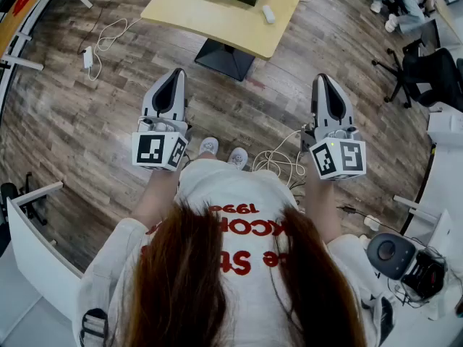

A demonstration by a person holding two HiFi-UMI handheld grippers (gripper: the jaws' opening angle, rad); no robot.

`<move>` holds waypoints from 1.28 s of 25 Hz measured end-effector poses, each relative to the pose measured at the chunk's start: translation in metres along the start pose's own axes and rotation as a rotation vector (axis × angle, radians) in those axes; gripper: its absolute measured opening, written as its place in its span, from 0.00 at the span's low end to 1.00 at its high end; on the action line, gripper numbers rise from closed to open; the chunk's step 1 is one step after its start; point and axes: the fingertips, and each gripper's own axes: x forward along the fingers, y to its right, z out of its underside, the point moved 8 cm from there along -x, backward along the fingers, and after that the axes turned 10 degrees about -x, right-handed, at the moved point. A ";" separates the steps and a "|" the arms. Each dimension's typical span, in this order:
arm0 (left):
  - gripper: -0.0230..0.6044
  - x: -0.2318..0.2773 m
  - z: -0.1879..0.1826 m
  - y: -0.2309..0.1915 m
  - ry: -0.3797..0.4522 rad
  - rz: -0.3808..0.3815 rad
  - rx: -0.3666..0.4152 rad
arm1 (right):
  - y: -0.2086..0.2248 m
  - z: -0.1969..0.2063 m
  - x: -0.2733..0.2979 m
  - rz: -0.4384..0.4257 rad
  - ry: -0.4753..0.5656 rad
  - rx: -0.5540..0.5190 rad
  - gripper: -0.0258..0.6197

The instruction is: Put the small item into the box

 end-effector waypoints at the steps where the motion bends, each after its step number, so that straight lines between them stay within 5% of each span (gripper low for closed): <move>1: 0.05 -0.001 0.000 0.001 0.002 -0.002 0.002 | 0.001 -0.001 -0.001 0.000 0.003 -0.002 0.05; 18: 0.05 0.025 0.006 0.003 0.003 -0.041 0.002 | 0.025 0.004 0.026 -0.056 0.031 0.071 0.05; 32: 0.05 0.138 0.003 -0.054 0.001 0.038 -0.024 | 0.050 0.001 0.124 -0.004 0.032 0.074 0.05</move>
